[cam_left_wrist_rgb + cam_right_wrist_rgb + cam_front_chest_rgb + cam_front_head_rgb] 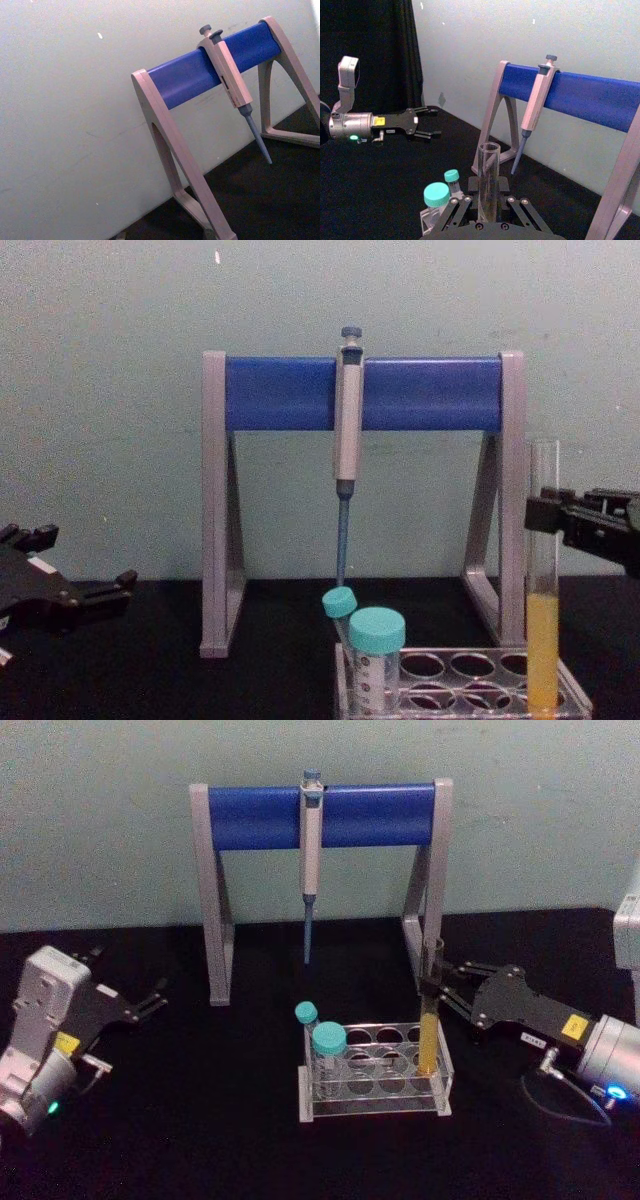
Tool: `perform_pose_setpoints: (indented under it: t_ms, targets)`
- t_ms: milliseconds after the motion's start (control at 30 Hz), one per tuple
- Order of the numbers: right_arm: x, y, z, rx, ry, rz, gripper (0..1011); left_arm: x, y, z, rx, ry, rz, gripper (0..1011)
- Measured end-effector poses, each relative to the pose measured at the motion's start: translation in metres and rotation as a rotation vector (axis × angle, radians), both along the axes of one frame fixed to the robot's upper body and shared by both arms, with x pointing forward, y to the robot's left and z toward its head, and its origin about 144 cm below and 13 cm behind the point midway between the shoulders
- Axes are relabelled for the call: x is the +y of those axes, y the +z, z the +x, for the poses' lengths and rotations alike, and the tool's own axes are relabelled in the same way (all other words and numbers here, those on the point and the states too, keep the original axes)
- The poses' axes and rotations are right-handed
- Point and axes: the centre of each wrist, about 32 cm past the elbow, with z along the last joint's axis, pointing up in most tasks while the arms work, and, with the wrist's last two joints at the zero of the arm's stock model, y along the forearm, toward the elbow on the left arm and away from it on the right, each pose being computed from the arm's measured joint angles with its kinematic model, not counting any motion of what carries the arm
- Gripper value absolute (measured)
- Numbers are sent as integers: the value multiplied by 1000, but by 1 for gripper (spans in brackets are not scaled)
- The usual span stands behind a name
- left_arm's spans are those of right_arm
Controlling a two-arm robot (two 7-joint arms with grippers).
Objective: Pick up the test tube from the test tube rack, shake it, then place it back into the test tube rack.
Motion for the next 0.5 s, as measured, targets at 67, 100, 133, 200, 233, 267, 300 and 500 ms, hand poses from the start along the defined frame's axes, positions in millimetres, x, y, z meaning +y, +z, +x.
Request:
perform_pose_setpoints:
  t_ms: [67,100,133,200,233,267,300,500]
  targets:
    - [-1,-1,0,3,1,-2,237,0,0,0,0,0,0,1001]
    - [-1,-1,0,5,1,-2,237,0,0,0,0,0,0,1001]
    - [-1,-2,-1,6,2,-3,237,0,0,0,0,0,0,1001]
    - [-1,-3,-1,8,2,-4,237,0,0,0,0,0,0,1001]
    - [-1,-4,-1,11,3,-5,237,0,0,0,0,0,0,1001]
    - [-1,-4,-1,12,3,-5,237,0,0,0,0,0,0,1001]
    - [-1,-5,-1,15,4,-6,237,0,0,0,0,0,0,1001]
    - [0,-8,-1,21,5,-9,237,0,0,0,0,0,0,1001]
